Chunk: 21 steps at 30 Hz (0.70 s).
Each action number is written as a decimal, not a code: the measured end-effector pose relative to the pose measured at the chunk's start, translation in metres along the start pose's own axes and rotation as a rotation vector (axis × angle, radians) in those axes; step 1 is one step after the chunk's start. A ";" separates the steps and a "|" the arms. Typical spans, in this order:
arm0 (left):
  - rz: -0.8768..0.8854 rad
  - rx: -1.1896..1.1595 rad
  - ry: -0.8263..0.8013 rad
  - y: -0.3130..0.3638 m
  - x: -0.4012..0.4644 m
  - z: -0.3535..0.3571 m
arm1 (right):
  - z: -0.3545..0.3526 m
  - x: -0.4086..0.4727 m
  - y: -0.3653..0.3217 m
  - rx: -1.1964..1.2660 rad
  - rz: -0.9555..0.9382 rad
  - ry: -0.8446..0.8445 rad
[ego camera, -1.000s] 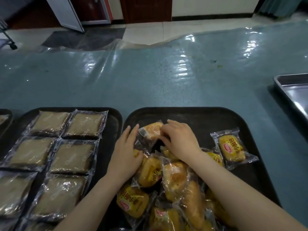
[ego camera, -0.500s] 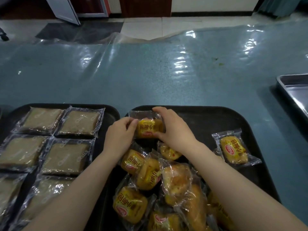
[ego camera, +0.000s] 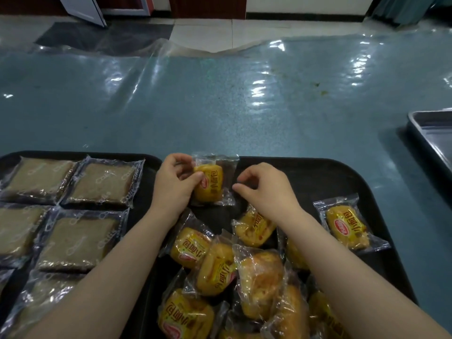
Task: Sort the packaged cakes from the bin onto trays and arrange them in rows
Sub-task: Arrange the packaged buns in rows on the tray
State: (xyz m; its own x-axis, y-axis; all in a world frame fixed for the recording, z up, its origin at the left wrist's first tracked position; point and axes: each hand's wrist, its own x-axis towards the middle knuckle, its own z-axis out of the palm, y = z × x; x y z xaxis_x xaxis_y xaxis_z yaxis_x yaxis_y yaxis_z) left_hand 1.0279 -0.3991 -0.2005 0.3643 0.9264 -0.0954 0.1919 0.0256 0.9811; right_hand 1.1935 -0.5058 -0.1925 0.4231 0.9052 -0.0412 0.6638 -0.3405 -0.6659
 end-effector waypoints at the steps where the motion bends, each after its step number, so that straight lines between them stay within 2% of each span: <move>1: 0.021 0.087 -0.063 0.003 0.004 0.002 | -0.001 0.000 0.001 -0.005 -0.008 0.036; 3: 0.104 0.281 -0.193 0.009 0.012 0.006 | -0.003 0.001 0.004 0.041 0.007 0.086; 6: 0.270 0.560 -0.276 0.021 0.021 0.015 | -0.005 0.001 0.011 0.031 0.055 0.040; 10: 0.441 0.891 -0.229 0.021 0.014 0.027 | -0.009 -0.008 0.020 -0.003 0.121 -0.055; 12: 0.461 0.949 -0.168 0.014 0.001 0.032 | -0.013 -0.014 0.022 -0.013 0.122 -0.186; 14: 0.436 1.045 -0.188 0.004 -0.013 0.039 | -0.014 -0.020 0.024 -0.019 0.099 -0.275; 16: 0.378 1.192 -0.287 -0.008 -0.025 0.046 | -0.016 -0.024 0.027 0.031 0.114 -0.225; 18: 0.338 1.297 -0.365 -0.019 -0.031 0.050 | -0.020 -0.024 0.033 0.069 0.184 -0.071; 21: 0.297 1.296 -0.381 -0.027 -0.031 0.051 | -0.027 -0.019 0.045 0.113 0.317 0.129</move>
State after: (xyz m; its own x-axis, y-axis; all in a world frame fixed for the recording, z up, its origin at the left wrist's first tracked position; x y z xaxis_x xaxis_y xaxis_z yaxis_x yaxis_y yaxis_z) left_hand 1.0578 -0.4472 -0.2330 0.7239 0.6716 -0.1578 0.6896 -0.7111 0.1372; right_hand 1.2317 -0.5455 -0.2011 0.6765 0.7167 -0.1693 0.4172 -0.5625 -0.7138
